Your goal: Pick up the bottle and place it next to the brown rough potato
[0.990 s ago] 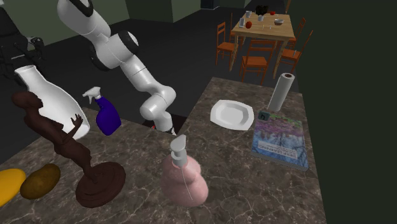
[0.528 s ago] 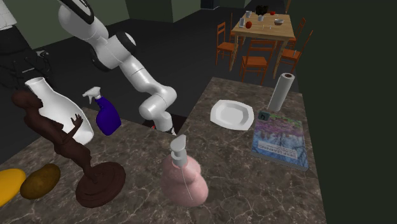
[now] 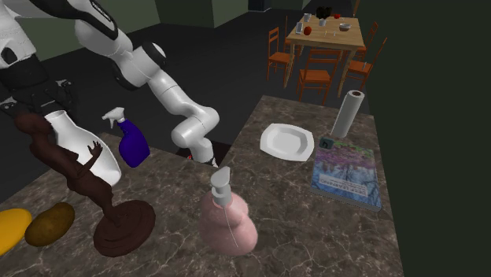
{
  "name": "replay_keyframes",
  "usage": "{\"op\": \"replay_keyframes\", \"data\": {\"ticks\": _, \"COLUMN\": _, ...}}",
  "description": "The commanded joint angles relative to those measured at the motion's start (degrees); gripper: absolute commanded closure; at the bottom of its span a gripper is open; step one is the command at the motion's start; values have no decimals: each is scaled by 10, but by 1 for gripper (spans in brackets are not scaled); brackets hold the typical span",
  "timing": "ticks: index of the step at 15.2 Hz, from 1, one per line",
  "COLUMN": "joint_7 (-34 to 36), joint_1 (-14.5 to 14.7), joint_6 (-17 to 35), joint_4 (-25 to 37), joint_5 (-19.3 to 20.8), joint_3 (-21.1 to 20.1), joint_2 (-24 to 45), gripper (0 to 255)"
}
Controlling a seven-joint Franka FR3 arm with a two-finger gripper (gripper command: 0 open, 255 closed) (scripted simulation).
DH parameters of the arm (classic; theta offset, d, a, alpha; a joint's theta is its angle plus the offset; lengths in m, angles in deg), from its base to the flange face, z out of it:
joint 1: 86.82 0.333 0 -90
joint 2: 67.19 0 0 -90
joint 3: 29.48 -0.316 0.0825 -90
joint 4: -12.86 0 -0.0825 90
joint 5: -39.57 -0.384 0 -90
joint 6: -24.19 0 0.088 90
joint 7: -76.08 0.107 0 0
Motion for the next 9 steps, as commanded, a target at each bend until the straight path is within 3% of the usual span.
{"op": "replay_keyframes", "data": {"ticks": 1, "joint_7": 8, "joint_1": -6, "joint_6": 11, "joint_4": -25, "joint_5": 2, "joint_3": -2, "joint_2": -13, "gripper": 255}}
{"op": "replay_keyframes", "data": {"ticks": 9, "joint_7": 29, "joint_1": -27, "joint_6": 51, "joint_4": -116, "joint_5": 14, "joint_3": -2, "joint_2": -63, "gripper": 255}}
